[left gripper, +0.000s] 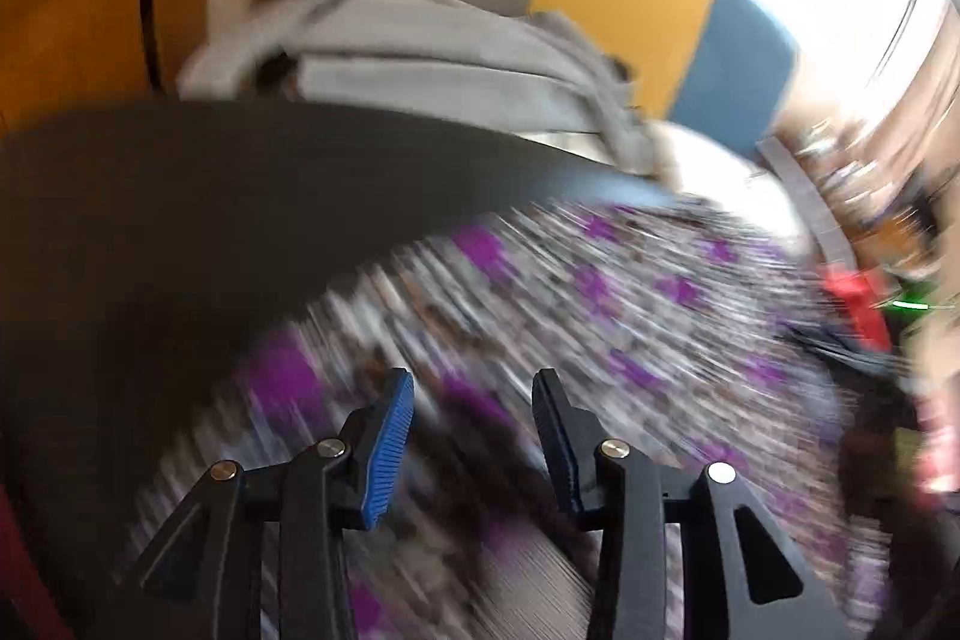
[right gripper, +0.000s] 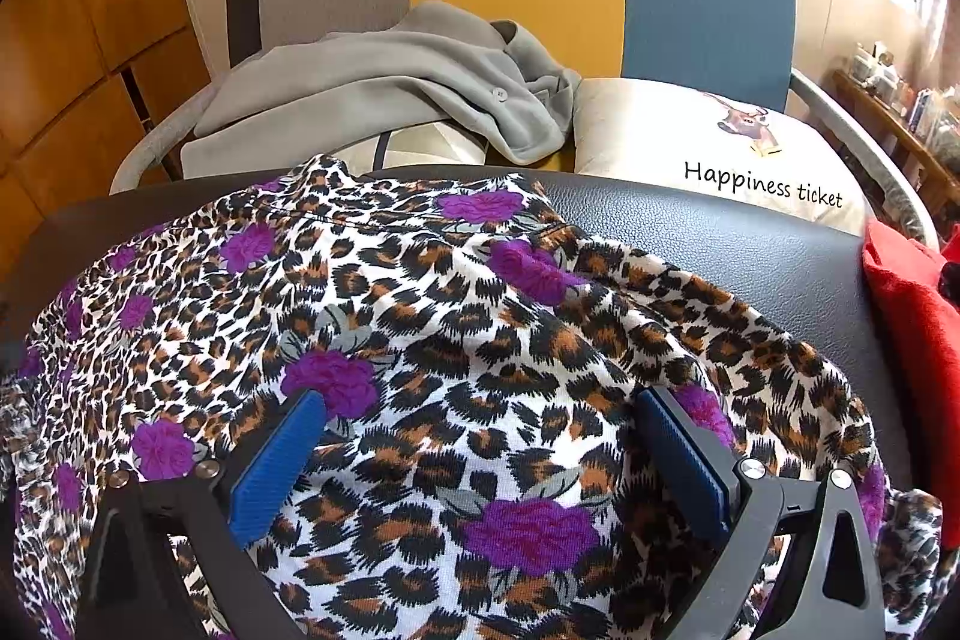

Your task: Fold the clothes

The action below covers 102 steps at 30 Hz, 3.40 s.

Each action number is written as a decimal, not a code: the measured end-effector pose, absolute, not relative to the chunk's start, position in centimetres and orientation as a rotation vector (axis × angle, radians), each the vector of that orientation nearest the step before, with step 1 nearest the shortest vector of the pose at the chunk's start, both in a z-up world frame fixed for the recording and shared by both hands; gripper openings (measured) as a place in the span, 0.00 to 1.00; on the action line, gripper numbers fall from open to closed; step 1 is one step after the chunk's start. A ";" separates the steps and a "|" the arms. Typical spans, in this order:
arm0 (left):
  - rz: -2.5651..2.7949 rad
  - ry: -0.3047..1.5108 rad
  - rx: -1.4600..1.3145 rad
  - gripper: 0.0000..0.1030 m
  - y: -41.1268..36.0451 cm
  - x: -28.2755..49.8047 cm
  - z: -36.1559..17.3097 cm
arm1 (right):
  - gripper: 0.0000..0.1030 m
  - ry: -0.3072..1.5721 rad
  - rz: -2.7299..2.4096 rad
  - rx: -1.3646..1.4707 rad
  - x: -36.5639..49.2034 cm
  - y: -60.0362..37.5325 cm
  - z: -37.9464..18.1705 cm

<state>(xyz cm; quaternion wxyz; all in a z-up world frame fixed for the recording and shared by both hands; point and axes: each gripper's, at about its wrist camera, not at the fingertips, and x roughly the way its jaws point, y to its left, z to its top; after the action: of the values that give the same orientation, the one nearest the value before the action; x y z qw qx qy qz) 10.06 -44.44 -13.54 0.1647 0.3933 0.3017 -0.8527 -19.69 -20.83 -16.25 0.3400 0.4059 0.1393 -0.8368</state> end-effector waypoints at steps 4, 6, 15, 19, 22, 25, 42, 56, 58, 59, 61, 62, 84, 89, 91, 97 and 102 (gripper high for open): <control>-2.509 0.916 1.200 0.42 -38.2 15.6 -14.0 | 1.00 0.367 -2.182 1.053 -19.6 -20.9 -16.3; -2.499 0.891 1.258 0.44 -36.0 17.1 -14.6 | 1.00 0.368 -2.183 1.053 -19.5 -20.8 -16.3; -2.374 0.670 1.401 0.02 -30.4 21.2 -14.4 | 1.00 0.406 -2.175 1.072 -19.8 -21.3 -16.1; -2.312 0.934 1.302 0.02 -32.0 24.7 -14.5 | 1.00 0.438 -2.157 1.095 -20.0 -21.6 -15.9; -2.268 0.919 1.212 0.09 -32.0 27.0 -13.9 | 1.00 0.453 -2.150 1.143 -19.0 -21.6 -14.7; -2.183 0.884 1.044 0.33 -33.4 30.7 -12.6 | 1.00 0.450 -2.108 1.001 -14.9 -21.2 -12.1; -2.104 0.364 1.189 0.06 -37.4 17.2 -15.5 | 1.00 0.558 -1.889 0.938 -0.6 -18.3 -16.6; -1.658 0.406 1.163 0.14 -51.4 10.7 -14.1 | 1.00 0.491 -1.896 0.931 -0.8 -17.8 -16.7; -1.666 0.436 1.103 0.16 -51.0 11.6 -12.1 | 1.00 0.493 -1.899 0.931 -0.7 -17.8 -16.7; -1.636 0.459 1.050 0.18 -50.5 11.9 -11.2 | 1.00 0.497 -1.900 0.932 -0.6 -17.9 -16.7; -1.676 0.464 0.935 0.19 -48.3 11.7 -8.6 | 1.00 0.503 -1.902 0.932 -0.6 -18.0 -16.7; -1.722 0.467 0.900 0.20 -47.3 11.5 -7.7 | 1.00 0.505 -1.903 0.931 -0.6 -18.1 -16.7; -1.785 0.593 1.128 0.27 -47.3 6.6 -12.7 | 1.00 0.453 -2.028 1.025 -2.6 -18.6 -16.4; -2.009 0.623 1.017 0.25 -39.7 7.0 -8.4 | 1.00 0.372 -1.934 1.031 -0.9 -20.2 -15.8; -2.117 0.659 1.027 0.26 -35.7 7.8 -8.5 | 1.00 0.267 -1.800 1.054 -0.4 -20.2 -15.3; -2.205 0.596 1.146 0.26 -29.2 10.9 -12.0 | 1.00 0.148 -1.872 1.047 -0.2 -13.1 -13.6; -2.143 0.480 1.128 0.29 -28.5 16.1 -13.1 | 1.00 0.055 -1.956 1.117 -1.1 -5.3 -15.7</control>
<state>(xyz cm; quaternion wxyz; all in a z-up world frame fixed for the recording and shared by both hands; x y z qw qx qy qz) 16.13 -28.53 -13.11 0.3298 0.4313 0.1836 -0.8194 -1.06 -5.34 -15.67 0.4297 0.4476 0.0220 -0.7839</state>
